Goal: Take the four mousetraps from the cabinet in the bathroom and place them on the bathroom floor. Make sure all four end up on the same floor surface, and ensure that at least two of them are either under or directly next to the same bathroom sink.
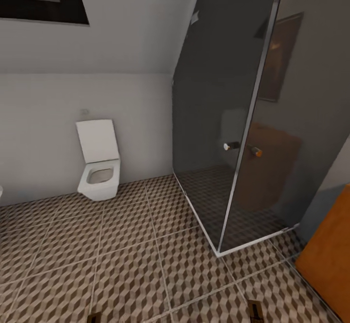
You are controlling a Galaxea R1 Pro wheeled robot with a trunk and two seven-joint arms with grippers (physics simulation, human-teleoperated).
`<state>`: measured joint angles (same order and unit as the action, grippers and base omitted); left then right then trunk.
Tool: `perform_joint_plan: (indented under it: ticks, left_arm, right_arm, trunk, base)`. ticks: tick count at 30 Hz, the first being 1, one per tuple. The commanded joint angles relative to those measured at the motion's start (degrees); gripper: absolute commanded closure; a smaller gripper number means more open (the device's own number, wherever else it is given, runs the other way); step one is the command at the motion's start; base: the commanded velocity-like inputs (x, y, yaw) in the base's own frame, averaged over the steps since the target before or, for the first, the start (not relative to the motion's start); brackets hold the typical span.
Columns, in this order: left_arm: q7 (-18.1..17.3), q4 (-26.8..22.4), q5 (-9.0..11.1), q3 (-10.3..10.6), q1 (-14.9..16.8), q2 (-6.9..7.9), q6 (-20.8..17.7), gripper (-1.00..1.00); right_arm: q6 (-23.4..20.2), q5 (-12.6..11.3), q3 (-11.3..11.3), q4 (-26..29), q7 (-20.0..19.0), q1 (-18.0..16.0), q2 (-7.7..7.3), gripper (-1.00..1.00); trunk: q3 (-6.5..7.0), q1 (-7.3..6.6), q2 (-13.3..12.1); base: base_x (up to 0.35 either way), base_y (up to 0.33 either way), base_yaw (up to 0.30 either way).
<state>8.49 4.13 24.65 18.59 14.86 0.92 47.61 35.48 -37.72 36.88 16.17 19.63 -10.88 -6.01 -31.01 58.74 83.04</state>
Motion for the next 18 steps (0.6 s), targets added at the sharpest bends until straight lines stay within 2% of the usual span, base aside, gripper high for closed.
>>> perform_joint_plan:
  ticks: [1, 8, 18]
  left_arm:
    - [0.5, 0.2, 0.0, 0.5, 0.1, -0.04, 0.2, 1.00]
    - [0.5, 0.2, 0.0, 0.5, 0.1, -0.04, 0.2, 1.00]
    - [0.5, 0.2, 0.0, 0.5, 0.1, -0.04, 0.2, 1.00]
  right_arm:
    - [0.1, -0.4, 0.5, 0.1, 0.2, 0.0, -0.06, 1.00]
    - [0.2, -0.4, 0.5, 0.1, 0.2, 0.0, -0.06, 1.00]
    - [0.2, -0.4, 0.5, 0.1, 0.2, 0.0, -0.06, 1.00]
  trunk:
    - [-0.06, -0.01, 0.0]
    - [-0.06, -0.01, 0.0]
    - [-0.06, -0.01, 0.0]
  base:
    - [-0.101, 0.095, 0.253]
    - [-0.085, 0.094, 0.253]
    - [-0.009, 0.046, 0.253]
